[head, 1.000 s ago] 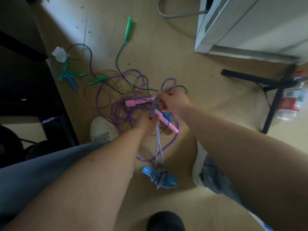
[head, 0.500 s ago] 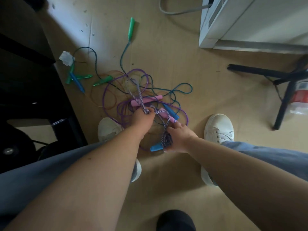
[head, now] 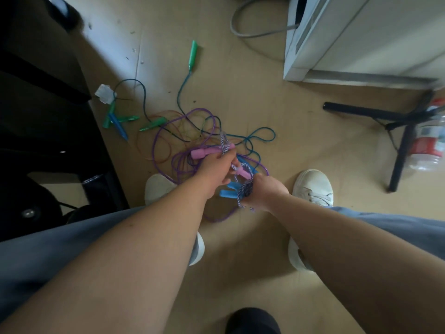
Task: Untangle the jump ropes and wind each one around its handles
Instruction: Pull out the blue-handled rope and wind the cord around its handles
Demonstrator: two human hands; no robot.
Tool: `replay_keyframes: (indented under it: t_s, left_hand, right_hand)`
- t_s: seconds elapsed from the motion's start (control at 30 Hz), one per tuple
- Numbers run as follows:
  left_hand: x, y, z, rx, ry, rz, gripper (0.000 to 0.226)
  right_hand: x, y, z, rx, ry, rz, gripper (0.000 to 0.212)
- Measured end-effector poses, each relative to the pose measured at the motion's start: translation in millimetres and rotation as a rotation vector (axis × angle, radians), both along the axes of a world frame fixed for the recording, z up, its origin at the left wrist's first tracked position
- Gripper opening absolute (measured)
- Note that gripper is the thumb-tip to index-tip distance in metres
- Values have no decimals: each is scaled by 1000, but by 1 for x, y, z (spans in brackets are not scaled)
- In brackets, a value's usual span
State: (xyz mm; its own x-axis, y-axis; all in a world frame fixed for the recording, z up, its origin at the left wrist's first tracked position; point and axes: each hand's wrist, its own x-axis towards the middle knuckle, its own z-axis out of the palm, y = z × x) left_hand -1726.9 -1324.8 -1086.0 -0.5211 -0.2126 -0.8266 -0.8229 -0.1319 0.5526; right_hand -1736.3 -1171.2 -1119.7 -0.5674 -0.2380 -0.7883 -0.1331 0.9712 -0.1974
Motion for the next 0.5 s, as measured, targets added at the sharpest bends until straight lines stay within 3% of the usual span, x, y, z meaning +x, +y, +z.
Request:
replay_keyframes:
  t_s: [0.13,0.27,0.43,0.5]
  left_hand:
    - [-12,12,35,85,12,6,26]
    - [-13,25,70,63,35,-28,24]
    - [6,26,107,11,-63,-137,24]
    - [15,22,118,-8,-72,-151,28]
  right_hand:
    - [-14,2,28,-26,84,-96,65]
    - [-32,7,58,-110,125,-271,59]
    - [-50,21,108,-190,257,-445,99]
    - [-56,28,128,-208,315,-384,89]
